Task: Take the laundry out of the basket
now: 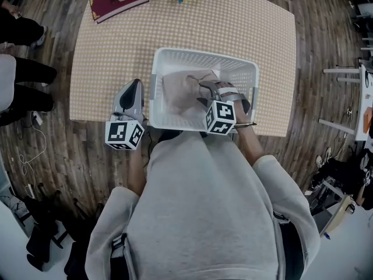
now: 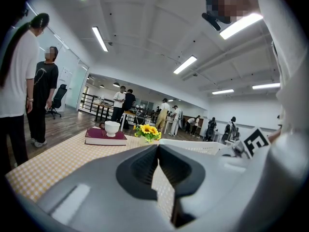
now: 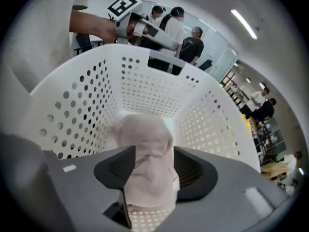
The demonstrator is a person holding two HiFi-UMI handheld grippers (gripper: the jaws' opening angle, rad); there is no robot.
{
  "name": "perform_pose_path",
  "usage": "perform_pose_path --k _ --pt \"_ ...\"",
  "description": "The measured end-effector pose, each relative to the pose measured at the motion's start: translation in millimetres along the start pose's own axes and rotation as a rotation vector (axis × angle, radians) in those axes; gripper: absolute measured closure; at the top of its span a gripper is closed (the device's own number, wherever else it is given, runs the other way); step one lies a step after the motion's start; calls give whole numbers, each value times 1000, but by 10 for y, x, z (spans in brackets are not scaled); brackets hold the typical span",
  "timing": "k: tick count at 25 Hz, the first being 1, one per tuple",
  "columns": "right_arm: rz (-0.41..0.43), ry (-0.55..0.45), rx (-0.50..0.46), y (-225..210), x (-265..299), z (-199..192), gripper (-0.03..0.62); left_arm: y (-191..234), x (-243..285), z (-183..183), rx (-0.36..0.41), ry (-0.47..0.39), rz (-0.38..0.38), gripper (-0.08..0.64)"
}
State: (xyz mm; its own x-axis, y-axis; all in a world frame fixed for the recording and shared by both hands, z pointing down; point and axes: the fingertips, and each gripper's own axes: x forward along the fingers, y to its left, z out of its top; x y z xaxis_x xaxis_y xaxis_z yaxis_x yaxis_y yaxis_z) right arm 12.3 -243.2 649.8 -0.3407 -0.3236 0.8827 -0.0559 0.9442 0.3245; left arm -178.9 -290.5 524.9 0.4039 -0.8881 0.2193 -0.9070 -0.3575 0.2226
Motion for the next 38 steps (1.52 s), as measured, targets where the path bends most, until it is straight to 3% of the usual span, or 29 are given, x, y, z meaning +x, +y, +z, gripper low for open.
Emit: perform_pose_path --k 2,7,12,17,22,27,28,34,38 --pt "52 34 -10 72 90 -70 266 10 2 -9 -3 0 4 549" --pt "138 93 -8 187 320 -227 97 13 27 -18 -6 -1 8 549" --pt "221 127 -1 256 628 -323 34 4 46 -14 -8 1 11 549" --pt "285 188 5 286 1000 -496 15 34 19 -21 -11 8 23 549" --pt "388 223 42 363 1190 -618 15 88 -5 -20 -15 9 40 549" --pt "384 229 40 368 1183 -593 17 75 9 -9 -24 1 35 549" --pt "385 233 35 378 1163 -585 36 60 25 -2 -23 1 29 549" --pt "407 253 -40 593 1034 -507 289 -23 67 12 -21 -6 5 549" --pt "398 257 -60 653 1014 -509 347 -77 63 -1 -18 -7 -1 549"
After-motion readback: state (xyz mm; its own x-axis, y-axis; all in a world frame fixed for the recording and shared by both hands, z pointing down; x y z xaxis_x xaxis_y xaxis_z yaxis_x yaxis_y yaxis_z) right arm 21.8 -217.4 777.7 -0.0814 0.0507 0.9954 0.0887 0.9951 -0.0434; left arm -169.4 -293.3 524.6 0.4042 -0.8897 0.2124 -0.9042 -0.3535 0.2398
